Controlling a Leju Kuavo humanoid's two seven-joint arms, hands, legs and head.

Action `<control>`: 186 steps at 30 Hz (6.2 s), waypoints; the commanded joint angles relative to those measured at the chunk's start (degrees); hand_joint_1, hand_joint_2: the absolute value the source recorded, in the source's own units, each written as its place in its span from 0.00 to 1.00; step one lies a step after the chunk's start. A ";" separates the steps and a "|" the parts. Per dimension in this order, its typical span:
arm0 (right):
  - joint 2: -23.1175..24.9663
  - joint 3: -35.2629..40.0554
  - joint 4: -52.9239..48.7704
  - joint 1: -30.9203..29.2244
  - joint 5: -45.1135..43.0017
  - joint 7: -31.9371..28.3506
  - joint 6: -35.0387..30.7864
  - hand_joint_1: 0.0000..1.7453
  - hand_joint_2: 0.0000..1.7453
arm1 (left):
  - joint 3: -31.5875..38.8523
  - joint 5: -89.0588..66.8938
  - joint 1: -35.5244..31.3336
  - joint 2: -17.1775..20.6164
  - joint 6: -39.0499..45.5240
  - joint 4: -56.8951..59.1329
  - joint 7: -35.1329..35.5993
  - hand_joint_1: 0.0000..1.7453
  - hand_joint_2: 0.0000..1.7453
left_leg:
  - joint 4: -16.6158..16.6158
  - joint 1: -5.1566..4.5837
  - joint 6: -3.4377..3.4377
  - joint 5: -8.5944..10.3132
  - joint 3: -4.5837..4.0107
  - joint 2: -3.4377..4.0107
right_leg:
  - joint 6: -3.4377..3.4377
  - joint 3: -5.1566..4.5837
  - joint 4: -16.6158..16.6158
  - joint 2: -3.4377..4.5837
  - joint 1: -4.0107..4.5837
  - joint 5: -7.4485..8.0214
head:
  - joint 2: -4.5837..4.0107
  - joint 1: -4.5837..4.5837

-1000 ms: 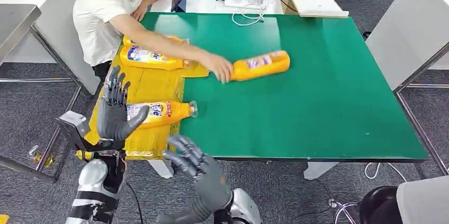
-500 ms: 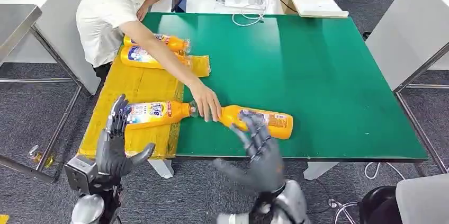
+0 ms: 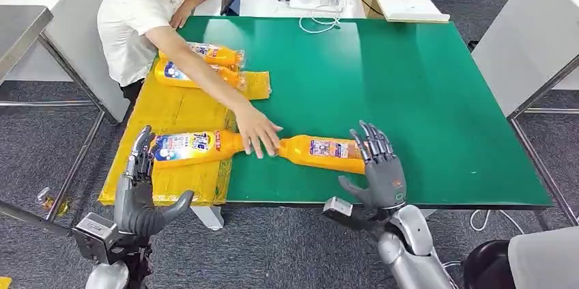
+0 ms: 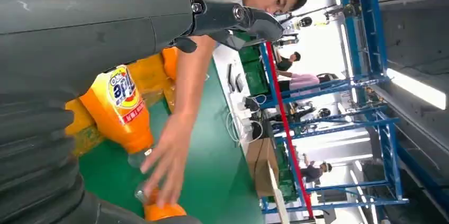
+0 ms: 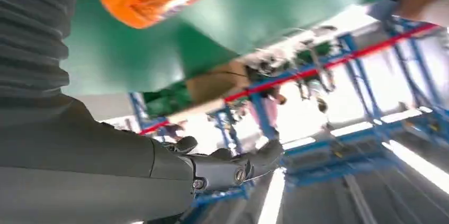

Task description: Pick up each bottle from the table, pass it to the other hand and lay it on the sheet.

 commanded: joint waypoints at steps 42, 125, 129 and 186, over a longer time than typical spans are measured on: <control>4.26 1.60 40.30 -19.14 2.32 12.59 21.05 0.05 1.00 | -0.96 -2.17 -10.00 -0.70 5.15 16.59 9.10 0.00 1.00 | -0.04 0.01 -0.09 -0.03 0.31 0.13 | -0.15 0.26 -0.02 0.02 0.03 -0.04 | 0.00 0.00; 15.44 24.22 10.26 -8.50 -34.60 -7.04 35.73 1.00 1.00 | -10.32 30.55 -7.50 -4.43 -9.14 12.70 12.56 0.00 1.00 | -0.08 0.27 -0.21 -0.15 0.29 0.33 | -0.28 0.24 -0.20 0.34 0.24 0.06 | 0.00 0.00; 15.86 24.49 12.08 -9.42 -35.32 -7.52 35.78 1.00 1.00 | -11.06 33.35 -7.68 -3.80 -13.59 13.55 13.78 0.41 1.00 | -0.08 0.27 -0.20 -0.12 0.23 0.34 | -0.26 0.17 -0.20 0.37 0.23 0.09 | 0.00 0.00; 10.79 13.61 -19.23 15.00 -29.33 -15.82 18.43 0.00 0.00 | 5.09 -65.75 -26.58 5.09 27.26 43.42 25.49 1.00 1.00 | -0.15 0.29 -0.25 -0.04 0.30 0.01 | -0.39 0.28 -0.24 0.04 0.25 0.02 | 0.00 0.02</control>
